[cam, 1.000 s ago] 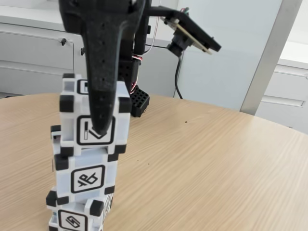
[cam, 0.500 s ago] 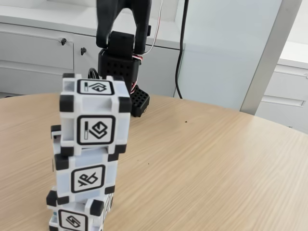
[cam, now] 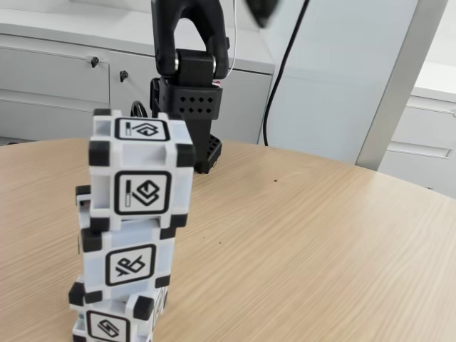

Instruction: Stack cubes from left to right.

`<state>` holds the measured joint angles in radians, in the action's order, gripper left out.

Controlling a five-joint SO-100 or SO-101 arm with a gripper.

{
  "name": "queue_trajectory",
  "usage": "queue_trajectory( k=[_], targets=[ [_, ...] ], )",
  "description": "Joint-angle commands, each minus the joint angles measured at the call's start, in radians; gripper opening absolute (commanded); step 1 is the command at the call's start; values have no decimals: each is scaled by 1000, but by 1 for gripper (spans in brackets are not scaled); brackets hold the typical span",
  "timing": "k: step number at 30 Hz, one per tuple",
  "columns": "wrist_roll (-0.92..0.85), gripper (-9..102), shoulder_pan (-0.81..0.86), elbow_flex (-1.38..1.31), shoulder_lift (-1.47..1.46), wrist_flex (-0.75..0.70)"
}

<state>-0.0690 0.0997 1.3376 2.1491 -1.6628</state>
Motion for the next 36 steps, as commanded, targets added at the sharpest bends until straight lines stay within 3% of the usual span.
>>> queue_trajectory(
  k=[1,6,23,36],
  targets=[
    [48,0,-84,-5,11,117],
    [60,0,-118,-5,31,245],
    [130,0,-101,6,121,249],
    [74,0,-118,502,644,293]
  ],
)
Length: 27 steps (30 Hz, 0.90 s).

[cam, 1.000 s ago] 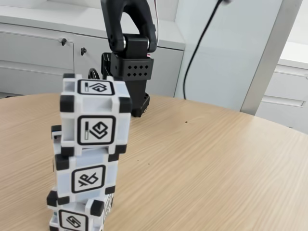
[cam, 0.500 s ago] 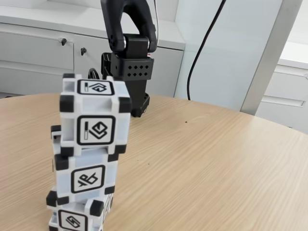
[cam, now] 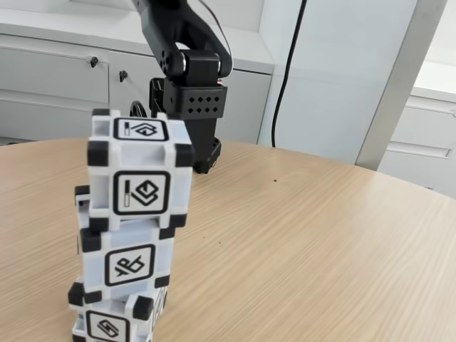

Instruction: Stack cubes from left to right.

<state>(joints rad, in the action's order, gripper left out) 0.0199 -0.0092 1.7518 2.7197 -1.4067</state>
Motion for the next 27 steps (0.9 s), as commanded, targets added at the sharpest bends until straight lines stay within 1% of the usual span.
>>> queue_trajectory(
  k=[1,6,11,18,21,27],
  targets=[
    [-17,0,-9,135,114,63],
    [-48,0,8,377,356,222],
    [-78,0,8,615,563,341],
    [-129,0,9,844,572,491],
    [-152,0,9,943,571,514],
    [-135,0,11,1091,569,492]
  ],
)
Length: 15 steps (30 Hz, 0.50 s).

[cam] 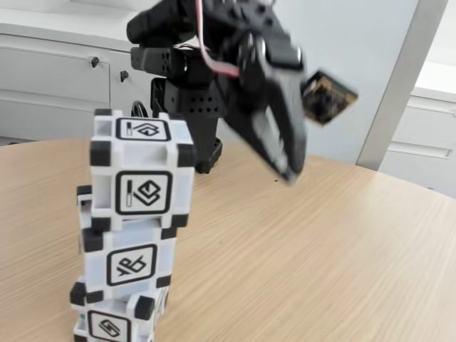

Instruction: Stack cubes from left to right.

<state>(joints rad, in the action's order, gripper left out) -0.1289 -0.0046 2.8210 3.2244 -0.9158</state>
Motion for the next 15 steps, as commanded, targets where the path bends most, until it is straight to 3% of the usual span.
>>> queue_trajectory(
  k=[1,9,15],
  targets=[
    [26,0,6,35,64,2],
    [26,0,74,74,41,-9],
    [98,0,179,57,52,-179]
  ],
)
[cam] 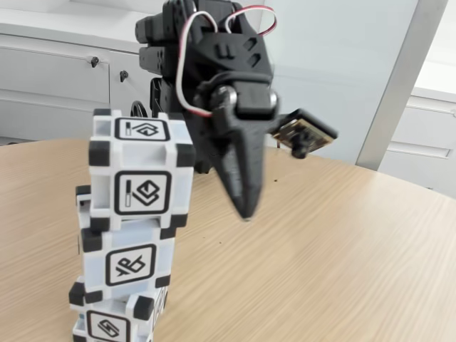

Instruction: Stack cubes from left to right.

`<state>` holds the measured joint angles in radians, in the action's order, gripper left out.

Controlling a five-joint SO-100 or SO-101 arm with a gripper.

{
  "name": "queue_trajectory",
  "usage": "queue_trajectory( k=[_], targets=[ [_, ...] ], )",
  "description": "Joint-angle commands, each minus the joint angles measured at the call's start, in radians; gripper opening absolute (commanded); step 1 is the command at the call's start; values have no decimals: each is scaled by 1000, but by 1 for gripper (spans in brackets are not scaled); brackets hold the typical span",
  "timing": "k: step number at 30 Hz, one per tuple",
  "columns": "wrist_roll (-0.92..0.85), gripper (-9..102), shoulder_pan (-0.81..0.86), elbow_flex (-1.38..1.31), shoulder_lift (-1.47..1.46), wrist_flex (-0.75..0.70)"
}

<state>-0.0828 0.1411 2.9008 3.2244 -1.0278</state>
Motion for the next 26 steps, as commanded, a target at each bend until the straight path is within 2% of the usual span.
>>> queue_trajectory(
  k=[1,5,26],
  targets=[
    [64,0,46,-23,52,-100],
    [80,0,64,-23,52,-172],
    [28,0,61,-25,54,-173]
  ],
)
